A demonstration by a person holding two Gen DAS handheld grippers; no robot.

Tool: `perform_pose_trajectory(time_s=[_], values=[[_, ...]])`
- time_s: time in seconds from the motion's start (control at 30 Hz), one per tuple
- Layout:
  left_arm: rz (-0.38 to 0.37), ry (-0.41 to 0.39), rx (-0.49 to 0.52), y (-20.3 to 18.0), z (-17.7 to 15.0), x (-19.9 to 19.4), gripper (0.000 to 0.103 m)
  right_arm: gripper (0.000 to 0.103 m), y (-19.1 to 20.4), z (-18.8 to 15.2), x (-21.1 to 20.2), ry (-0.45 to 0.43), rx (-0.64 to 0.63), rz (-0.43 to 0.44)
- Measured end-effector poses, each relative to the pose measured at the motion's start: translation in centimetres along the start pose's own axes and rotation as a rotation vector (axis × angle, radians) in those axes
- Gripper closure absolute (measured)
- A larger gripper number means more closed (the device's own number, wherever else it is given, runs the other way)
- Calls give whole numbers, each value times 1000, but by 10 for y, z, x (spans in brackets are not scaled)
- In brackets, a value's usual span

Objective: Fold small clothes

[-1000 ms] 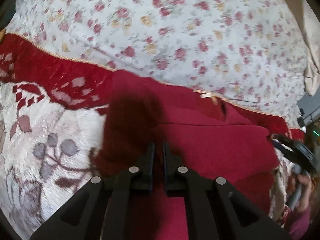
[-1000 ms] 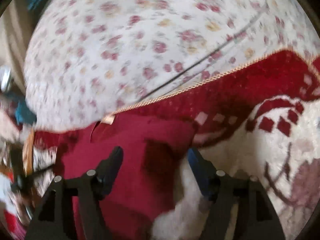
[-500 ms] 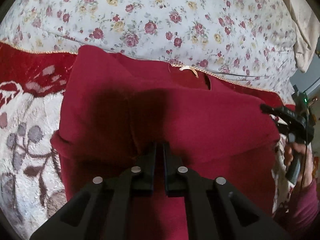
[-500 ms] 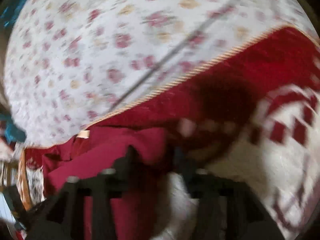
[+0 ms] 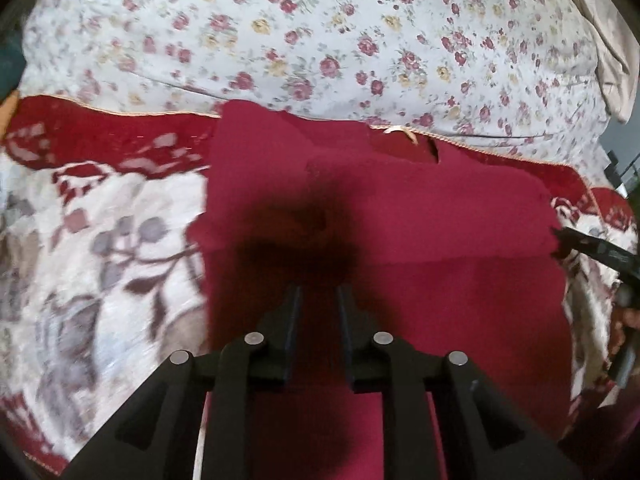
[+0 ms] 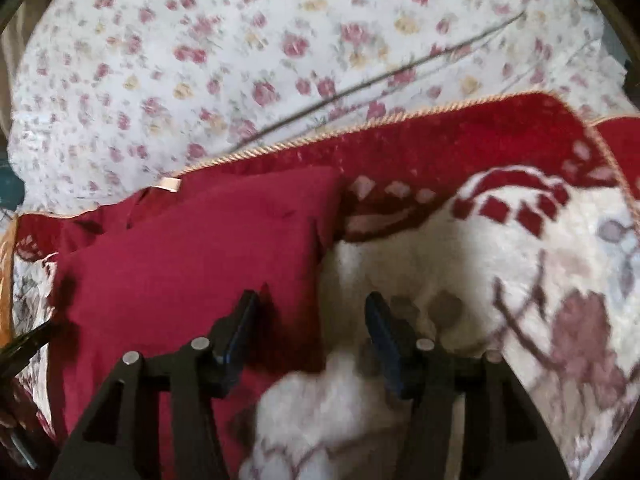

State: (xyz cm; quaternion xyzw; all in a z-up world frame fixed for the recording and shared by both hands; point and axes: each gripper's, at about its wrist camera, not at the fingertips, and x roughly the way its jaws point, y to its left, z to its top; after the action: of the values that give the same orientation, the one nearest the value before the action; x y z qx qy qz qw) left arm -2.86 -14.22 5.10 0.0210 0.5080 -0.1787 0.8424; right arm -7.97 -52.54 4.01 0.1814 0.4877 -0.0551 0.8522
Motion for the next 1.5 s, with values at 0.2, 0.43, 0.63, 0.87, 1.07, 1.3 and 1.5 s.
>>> perform_pose_trajectory(time_s=[0.2, 0.43, 0.63, 0.87, 1.07, 1.3, 1.5], values=[[7, -42, 14, 2, -25, -24, 97, 37, 10, -44, -40, 14, 1, 135], [-57, -38, 16, -1, -54, -45, 96, 33, 27, -103, -52, 81, -66, 145], [-59, -12, 16, 7, -83, -53, 95, 28, 27, -142, -64, 105, -82, 140], [-76, 26, -30, 30, -116, -61, 96, 27, 29, -172, -70, 110, -86, 147], [-98, 74, -49, 46, -144, -67, 95, 27, 21, -188, -82, 141, -89, 186], [-138, 137, -60, 51, -170, -73, 95, 27, 20, -219, -91, 246, -148, 267], [-141, 195, -6, 32, -189, -66, 95, 26, 24, -236, -85, 274, -177, 301]])
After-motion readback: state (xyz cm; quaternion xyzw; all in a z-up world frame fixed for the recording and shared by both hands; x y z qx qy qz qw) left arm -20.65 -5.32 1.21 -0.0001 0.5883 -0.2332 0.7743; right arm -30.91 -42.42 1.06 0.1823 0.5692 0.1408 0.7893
